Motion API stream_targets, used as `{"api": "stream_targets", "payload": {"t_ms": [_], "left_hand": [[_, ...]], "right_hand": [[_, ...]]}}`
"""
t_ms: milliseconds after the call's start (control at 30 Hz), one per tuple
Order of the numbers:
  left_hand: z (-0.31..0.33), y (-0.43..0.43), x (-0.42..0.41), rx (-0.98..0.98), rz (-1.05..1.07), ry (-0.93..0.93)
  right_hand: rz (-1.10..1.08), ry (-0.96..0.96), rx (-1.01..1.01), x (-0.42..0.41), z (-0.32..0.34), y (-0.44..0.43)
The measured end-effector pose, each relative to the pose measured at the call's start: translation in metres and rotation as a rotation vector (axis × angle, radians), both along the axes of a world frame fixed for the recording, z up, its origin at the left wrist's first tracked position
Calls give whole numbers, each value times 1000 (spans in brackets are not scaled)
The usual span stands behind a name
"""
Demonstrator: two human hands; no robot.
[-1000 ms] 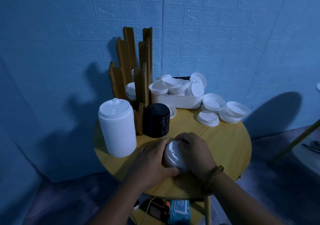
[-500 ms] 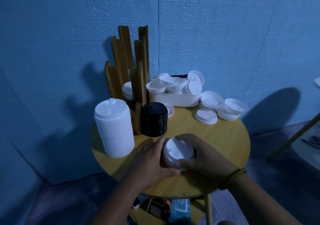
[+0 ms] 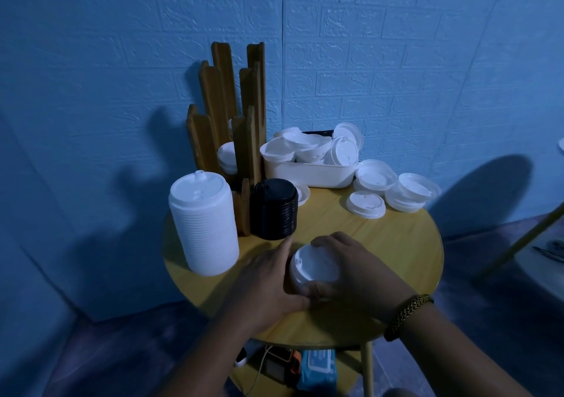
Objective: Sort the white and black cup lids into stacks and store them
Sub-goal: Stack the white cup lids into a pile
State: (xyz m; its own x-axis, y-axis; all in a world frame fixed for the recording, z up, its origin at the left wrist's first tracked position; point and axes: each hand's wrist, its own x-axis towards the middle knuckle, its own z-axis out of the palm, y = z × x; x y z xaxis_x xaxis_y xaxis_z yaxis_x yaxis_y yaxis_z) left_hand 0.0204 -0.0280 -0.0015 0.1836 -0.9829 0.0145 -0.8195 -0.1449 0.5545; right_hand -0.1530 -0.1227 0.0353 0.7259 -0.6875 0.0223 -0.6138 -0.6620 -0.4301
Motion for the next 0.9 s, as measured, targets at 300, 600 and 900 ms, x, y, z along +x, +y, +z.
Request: {"api": "stream_targets", "payload": {"t_ms": [300, 600, 900], "left_hand": [[3, 0, 0, -8, -26, -13], [0, 2, 2, -51, -25, 42], [3, 1, 2, -52, -24, -10]], "right_hand": [[-89, -33, -46, 5, -10, 11], [24, -48, 108, -8, -11, -5], [49, -88, 110, -25, -15, -16]]}}
